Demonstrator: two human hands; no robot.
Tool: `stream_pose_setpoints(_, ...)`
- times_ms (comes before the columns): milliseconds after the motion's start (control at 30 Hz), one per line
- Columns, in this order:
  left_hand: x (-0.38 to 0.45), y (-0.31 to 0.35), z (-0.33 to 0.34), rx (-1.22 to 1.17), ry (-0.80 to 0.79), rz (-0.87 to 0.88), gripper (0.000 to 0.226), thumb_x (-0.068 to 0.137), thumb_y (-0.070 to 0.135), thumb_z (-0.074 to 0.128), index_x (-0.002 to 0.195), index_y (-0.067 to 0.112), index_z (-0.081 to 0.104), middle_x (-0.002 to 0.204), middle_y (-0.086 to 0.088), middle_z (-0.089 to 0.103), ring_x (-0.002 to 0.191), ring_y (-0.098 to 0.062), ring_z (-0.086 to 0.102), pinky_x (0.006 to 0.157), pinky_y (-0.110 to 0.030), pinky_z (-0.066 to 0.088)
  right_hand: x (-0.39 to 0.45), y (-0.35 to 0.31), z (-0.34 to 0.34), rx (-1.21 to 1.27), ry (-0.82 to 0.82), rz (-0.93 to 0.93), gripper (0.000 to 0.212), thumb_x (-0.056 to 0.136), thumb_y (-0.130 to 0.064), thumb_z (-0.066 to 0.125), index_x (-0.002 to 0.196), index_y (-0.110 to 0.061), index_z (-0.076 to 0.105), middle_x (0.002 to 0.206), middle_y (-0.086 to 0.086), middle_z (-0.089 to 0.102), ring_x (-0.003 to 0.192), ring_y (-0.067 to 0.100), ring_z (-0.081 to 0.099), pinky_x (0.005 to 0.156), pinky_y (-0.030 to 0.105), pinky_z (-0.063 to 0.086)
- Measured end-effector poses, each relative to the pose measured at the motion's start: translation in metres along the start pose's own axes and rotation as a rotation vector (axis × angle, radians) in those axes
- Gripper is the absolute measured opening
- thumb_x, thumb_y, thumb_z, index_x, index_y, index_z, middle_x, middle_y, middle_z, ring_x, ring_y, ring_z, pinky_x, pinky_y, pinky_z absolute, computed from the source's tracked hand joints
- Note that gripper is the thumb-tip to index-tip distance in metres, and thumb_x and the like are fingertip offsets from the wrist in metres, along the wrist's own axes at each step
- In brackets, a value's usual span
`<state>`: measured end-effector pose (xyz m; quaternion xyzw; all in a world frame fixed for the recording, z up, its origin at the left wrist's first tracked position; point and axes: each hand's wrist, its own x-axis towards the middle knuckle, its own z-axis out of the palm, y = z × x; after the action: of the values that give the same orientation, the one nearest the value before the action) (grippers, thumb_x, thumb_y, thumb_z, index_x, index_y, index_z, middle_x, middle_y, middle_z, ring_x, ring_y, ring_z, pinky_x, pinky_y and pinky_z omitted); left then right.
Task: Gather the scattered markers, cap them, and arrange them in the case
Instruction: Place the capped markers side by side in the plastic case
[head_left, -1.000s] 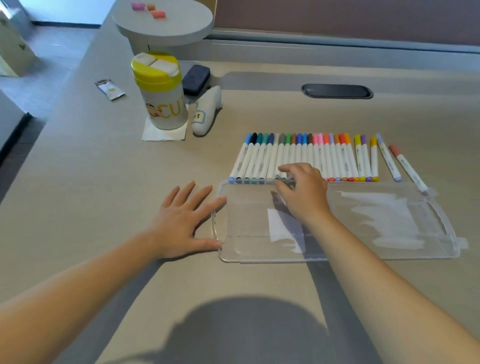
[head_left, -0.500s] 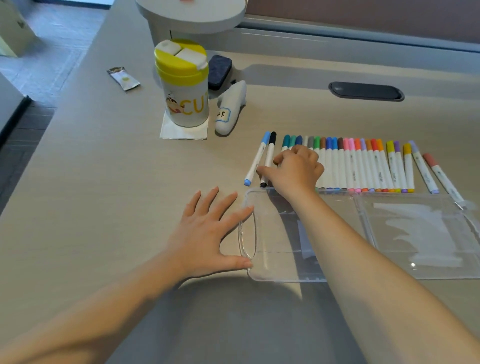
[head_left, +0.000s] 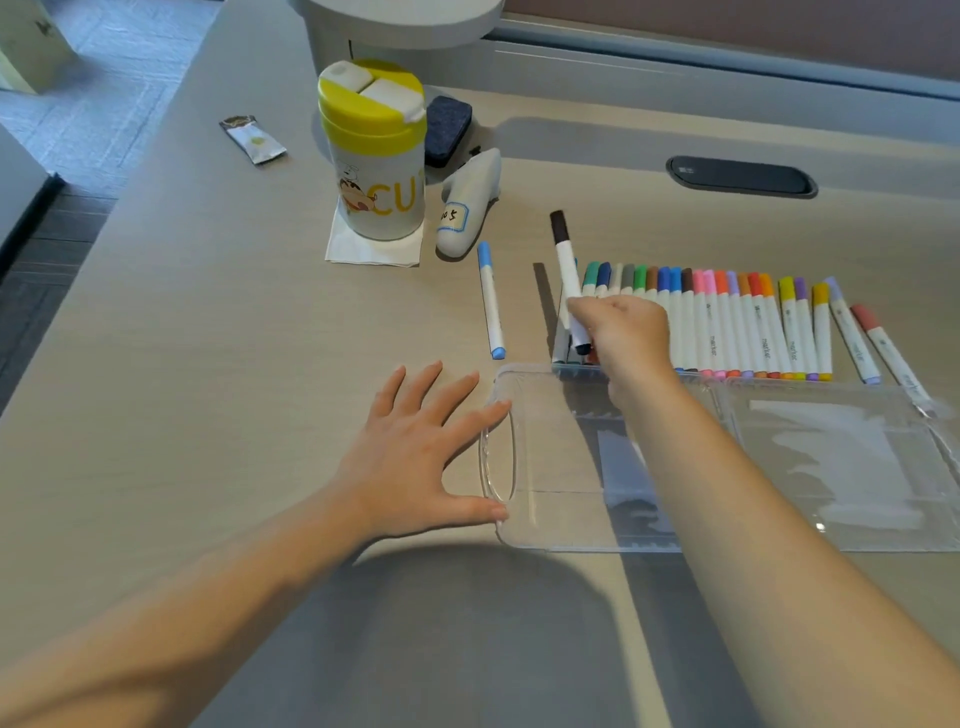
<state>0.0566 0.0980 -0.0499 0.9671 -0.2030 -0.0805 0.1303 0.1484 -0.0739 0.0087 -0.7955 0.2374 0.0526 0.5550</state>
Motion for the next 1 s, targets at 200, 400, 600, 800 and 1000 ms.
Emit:
stream_pose_setpoints(200, 0.0, 0.002, -0.002, 0.03, -0.023, -0.014, 0.106, 0.049, 0.094, -0.005, 0.142, 0.047, 0.012, 0.155, 0.003, 0.016, 0.144, -0.029, 0.004, 0.115, -0.042, -0.003, -0.042, 0.006, -0.036, 0.705, -0.403, 0.218, 0.03, 0.091, 0.003, 0.045, 0.121, 0.001, 0.045, 0.085, 0.015, 0.061, 0.052, 0.014, 0.067, 0.051, 0.021, 0.056)
stream_pose_setpoints(400, 0.001, 0.003, -0.005, 0.053, -0.079, -0.03, 0.113, 0.04, 0.093, -0.013, 0.142, 0.048, 0.001, 0.156, 0.007, 0.005, 0.144, -0.025, -0.005, 0.115, -0.04, -0.006, -0.057, 0.019, -0.045, 0.331, -0.594, 0.19, 0.018, 0.092, 0.003, 0.042, 0.102, -0.01, 0.048, 0.083, 0.013, 0.057, 0.062, 0.023, 0.069, 0.061, 0.033, 0.059)
stream_pose_setpoints(600, 0.001, 0.004, -0.007, 0.054, -0.091, -0.031, 0.117, 0.037, 0.093, -0.015, 0.142, 0.047, 0.001, 0.156, 0.007, 0.004, 0.144, -0.025, -0.006, 0.115, -0.04, -0.006, -0.055, 0.032, -0.042, -0.028, -0.561, 0.146, 0.016, 0.091, -0.007, 0.05, 0.076, -0.008, 0.05, 0.069, 0.013, 0.06, 0.046, 0.013, 0.058, 0.04, 0.018, 0.047)
stream_pose_setpoints(800, 0.002, 0.003, -0.006, 0.049, -0.09, -0.034, 0.115, 0.038, 0.094, -0.013, 0.142, 0.047, 0.001, 0.156, 0.008, 0.004, 0.144, -0.024, -0.006, 0.115, -0.04, -0.005, -0.055, 0.036, -0.029, -0.214, -0.611, 0.149, 0.013, 0.086, -0.008, 0.06, 0.075, -0.002, 0.057, 0.059, 0.009, 0.055, 0.04, 0.008, 0.05, 0.038, 0.015, 0.044)
stream_pose_setpoints(1000, 0.001, 0.004, -0.008, 0.025, -0.093, -0.031, 0.114, 0.039, 0.094, -0.011, 0.142, 0.048, 0.004, 0.156, 0.006, 0.005, 0.144, -0.025, -0.006, 0.115, -0.04, -0.005, -0.055, 0.038, -0.022, -0.29, -0.587, 0.152, 0.021, 0.084, -0.008, 0.063, 0.066, -0.004, 0.053, 0.055, 0.009, 0.055, 0.034, 0.007, 0.05, 0.037, 0.015, 0.044)
